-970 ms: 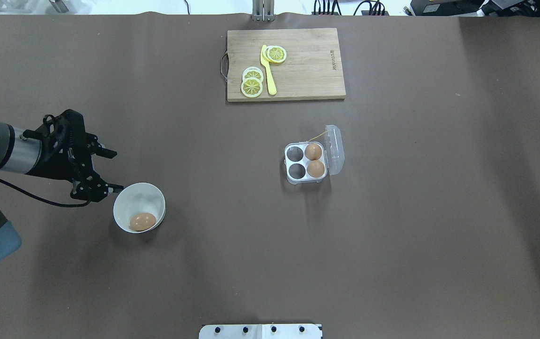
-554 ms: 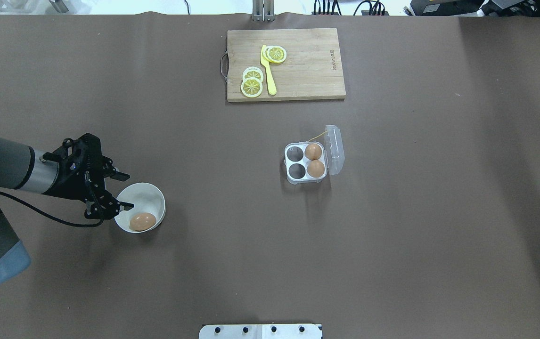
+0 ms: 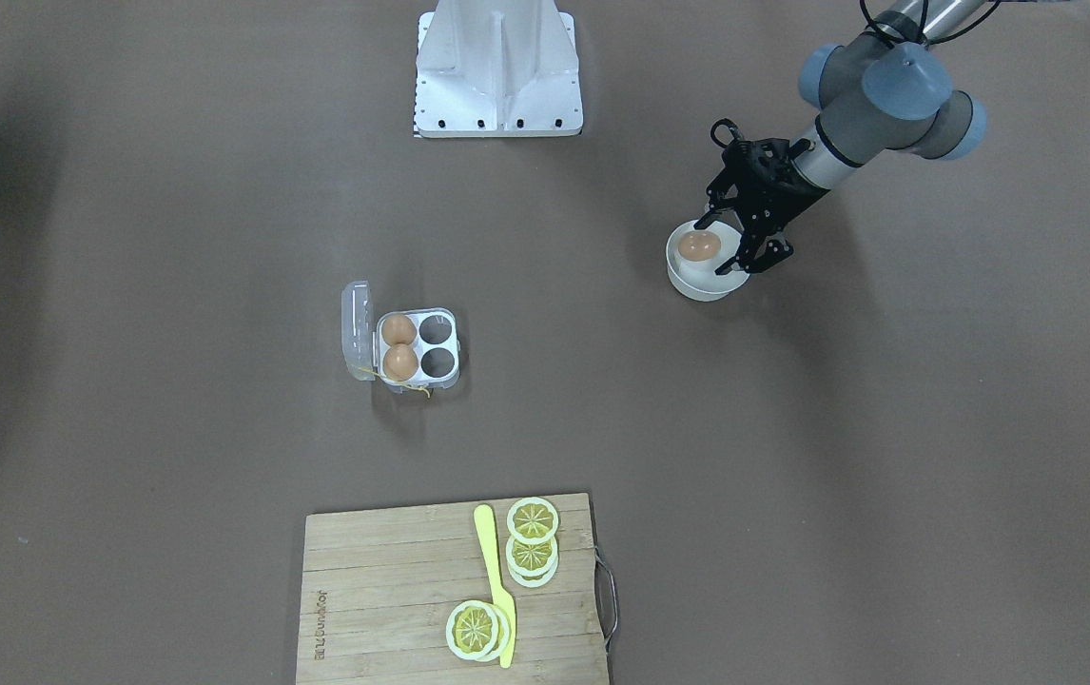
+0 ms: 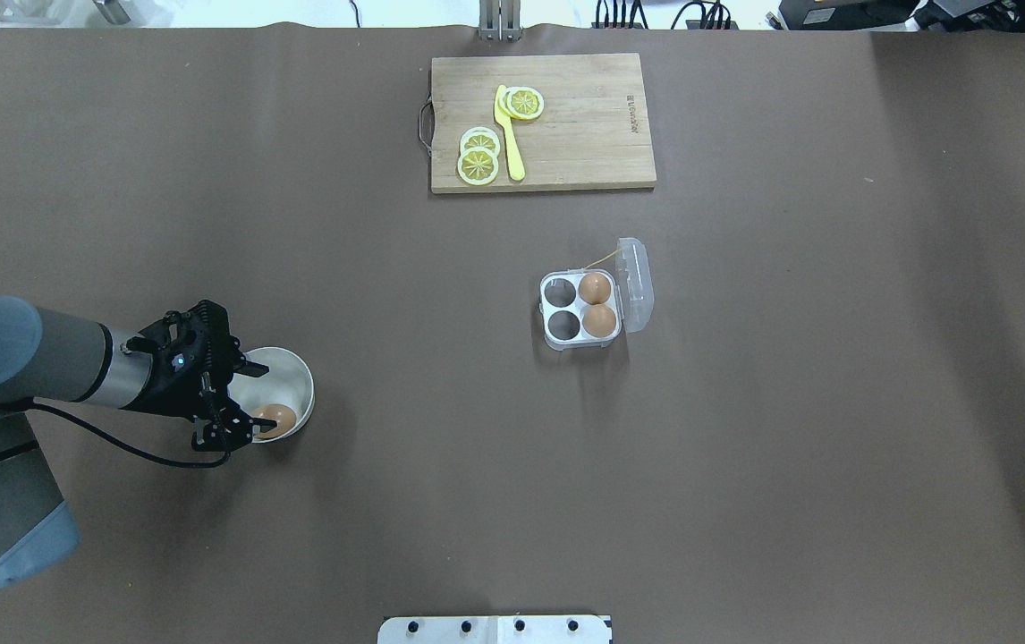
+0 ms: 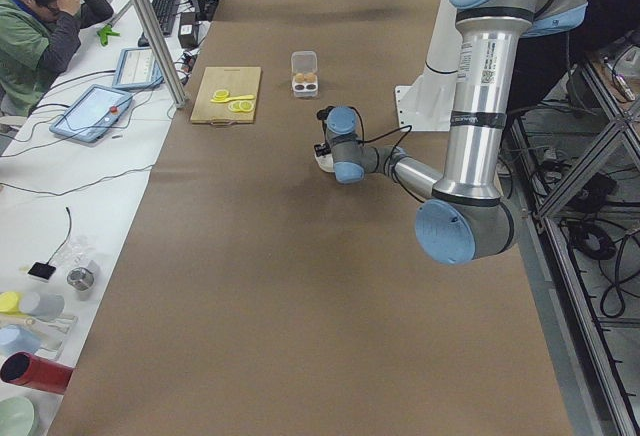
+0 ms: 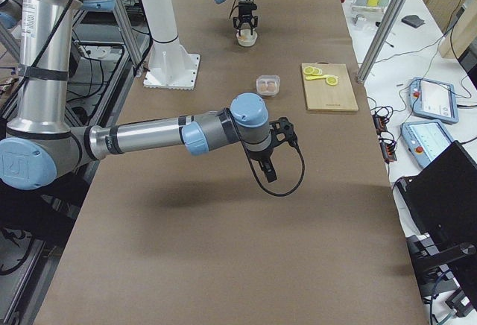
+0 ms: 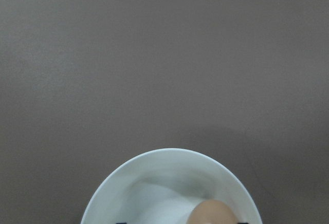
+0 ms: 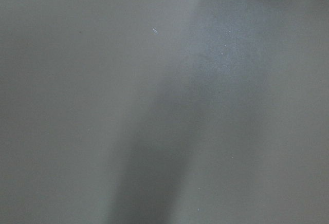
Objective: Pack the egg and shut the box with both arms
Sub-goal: 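Lower the left gripper into the bowl and close it on the egg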
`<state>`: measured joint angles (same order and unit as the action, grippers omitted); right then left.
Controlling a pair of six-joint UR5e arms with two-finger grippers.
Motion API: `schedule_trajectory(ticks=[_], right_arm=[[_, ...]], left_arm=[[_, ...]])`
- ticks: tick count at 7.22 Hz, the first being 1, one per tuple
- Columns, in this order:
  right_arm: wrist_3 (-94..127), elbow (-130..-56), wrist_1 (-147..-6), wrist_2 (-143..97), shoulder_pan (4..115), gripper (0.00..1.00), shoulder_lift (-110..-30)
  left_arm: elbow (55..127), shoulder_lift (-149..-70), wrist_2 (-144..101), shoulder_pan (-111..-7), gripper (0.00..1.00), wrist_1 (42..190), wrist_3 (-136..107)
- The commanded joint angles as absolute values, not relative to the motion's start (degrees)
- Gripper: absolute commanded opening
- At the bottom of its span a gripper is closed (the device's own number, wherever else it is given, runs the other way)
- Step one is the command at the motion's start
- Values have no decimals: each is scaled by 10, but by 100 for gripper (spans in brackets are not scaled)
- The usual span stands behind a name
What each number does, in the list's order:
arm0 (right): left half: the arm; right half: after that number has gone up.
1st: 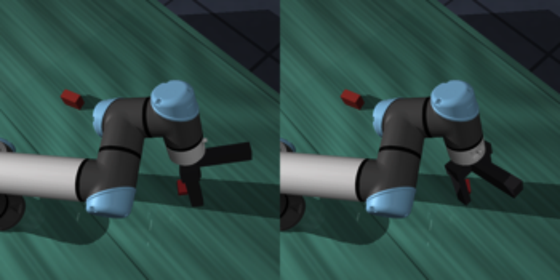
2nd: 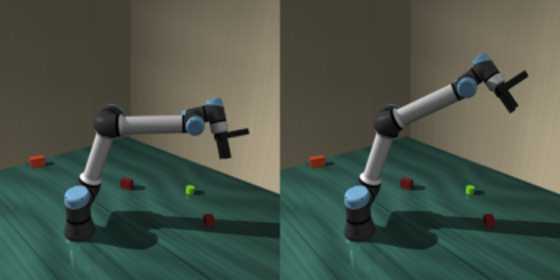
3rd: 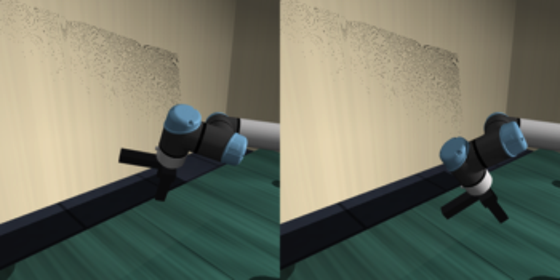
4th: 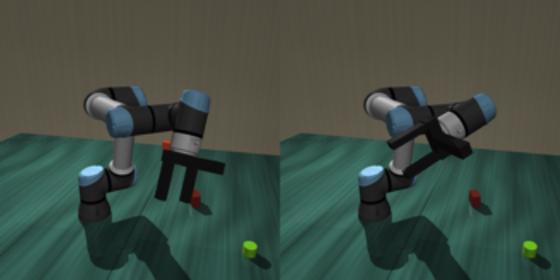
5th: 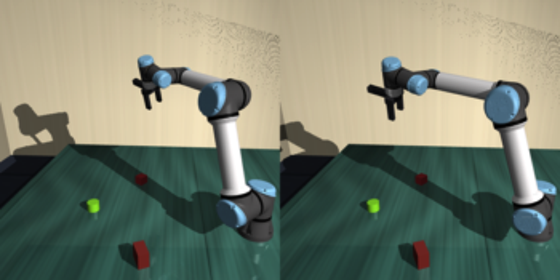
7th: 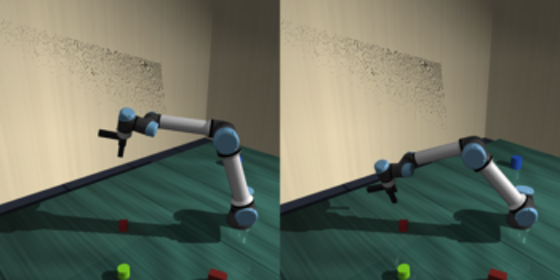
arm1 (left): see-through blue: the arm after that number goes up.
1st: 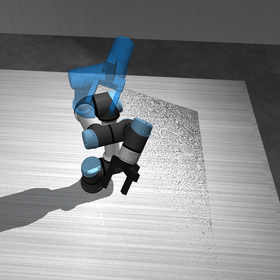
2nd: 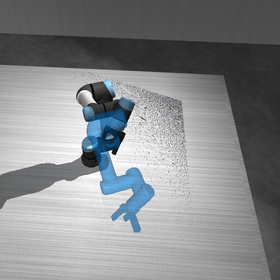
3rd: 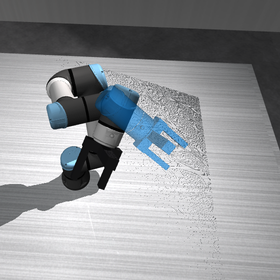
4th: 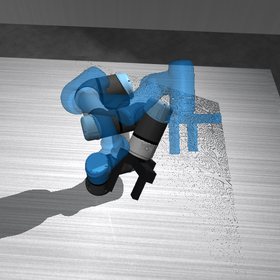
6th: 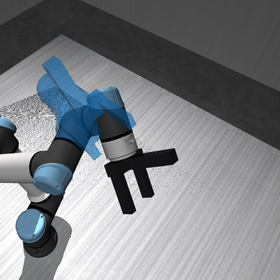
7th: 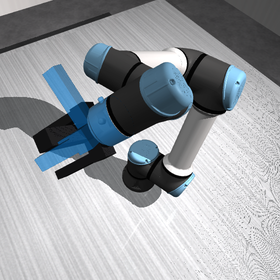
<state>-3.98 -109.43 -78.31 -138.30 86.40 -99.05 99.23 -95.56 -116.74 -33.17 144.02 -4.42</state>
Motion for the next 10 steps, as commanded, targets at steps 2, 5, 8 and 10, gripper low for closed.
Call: schedule_trajectory(ticks=[2, 5, 8, 10], right_arm=[[-40, -1094, -783, -1383, 864, 100, -991], [-40, -1094, -783, -1383, 864, 100, -991], [-40, -1093, -783, -1383, 864, 100, -991], [-40, -1092, -783, -1381, 864, 100, -991]], left_arm=[[981, -959, -1166, -329, 77, 1440, -44], [981, -959, -1162, -322, 76, 1440, -45], [976, -959, -1162, -321, 73, 1441, -45], [975, -960, -1161, -317, 73, 1440, -45]])
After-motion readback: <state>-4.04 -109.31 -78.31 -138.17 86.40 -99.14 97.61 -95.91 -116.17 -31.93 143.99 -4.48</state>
